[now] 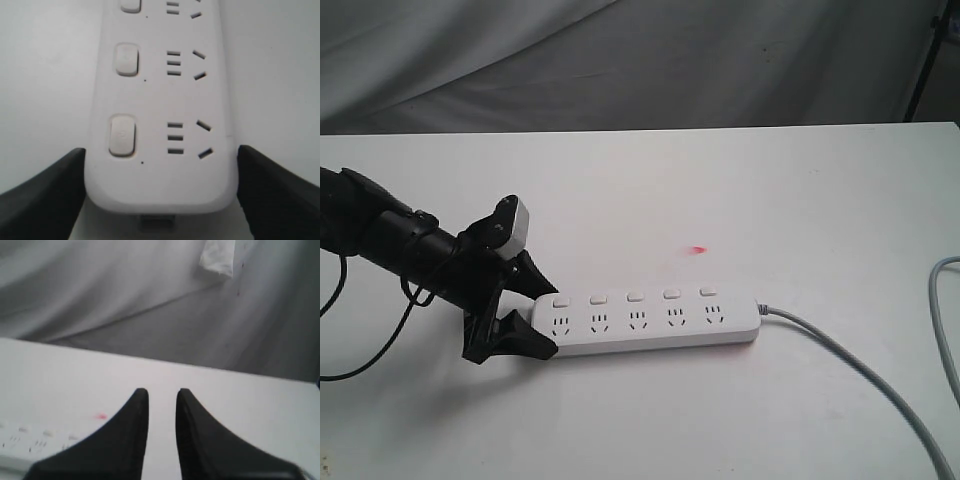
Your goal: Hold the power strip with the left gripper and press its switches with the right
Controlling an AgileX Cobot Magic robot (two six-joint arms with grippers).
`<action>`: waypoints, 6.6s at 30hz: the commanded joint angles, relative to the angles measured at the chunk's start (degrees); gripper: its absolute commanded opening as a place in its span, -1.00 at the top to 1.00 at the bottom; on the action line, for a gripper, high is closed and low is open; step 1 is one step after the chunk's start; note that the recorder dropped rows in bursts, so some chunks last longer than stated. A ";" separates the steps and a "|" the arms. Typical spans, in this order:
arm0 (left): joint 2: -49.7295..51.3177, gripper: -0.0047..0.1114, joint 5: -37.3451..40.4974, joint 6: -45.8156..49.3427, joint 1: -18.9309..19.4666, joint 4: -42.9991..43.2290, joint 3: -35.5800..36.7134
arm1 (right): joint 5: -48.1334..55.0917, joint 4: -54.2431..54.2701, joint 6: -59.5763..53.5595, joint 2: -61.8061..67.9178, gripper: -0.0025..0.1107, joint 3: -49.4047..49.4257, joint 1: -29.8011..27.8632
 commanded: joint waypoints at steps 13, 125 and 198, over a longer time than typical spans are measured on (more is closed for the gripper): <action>-0.13 0.92 -0.41 0.15 -0.36 -0.29 0.16 | -31.02 -0.09 0.06 -0.15 0.62 0.19 0.10; -0.13 0.92 -0.41 0.15 -0.36 -0.29 0.16 | 43.40 45.19 -79.79 108.21 -0.09 -91.15 14.85; -0.13 0.92 -0.58 0.15 -0.36 -0.06 0.16 | 31.99 60.62 -103.98 128.93 -0.29 -90.96 18.95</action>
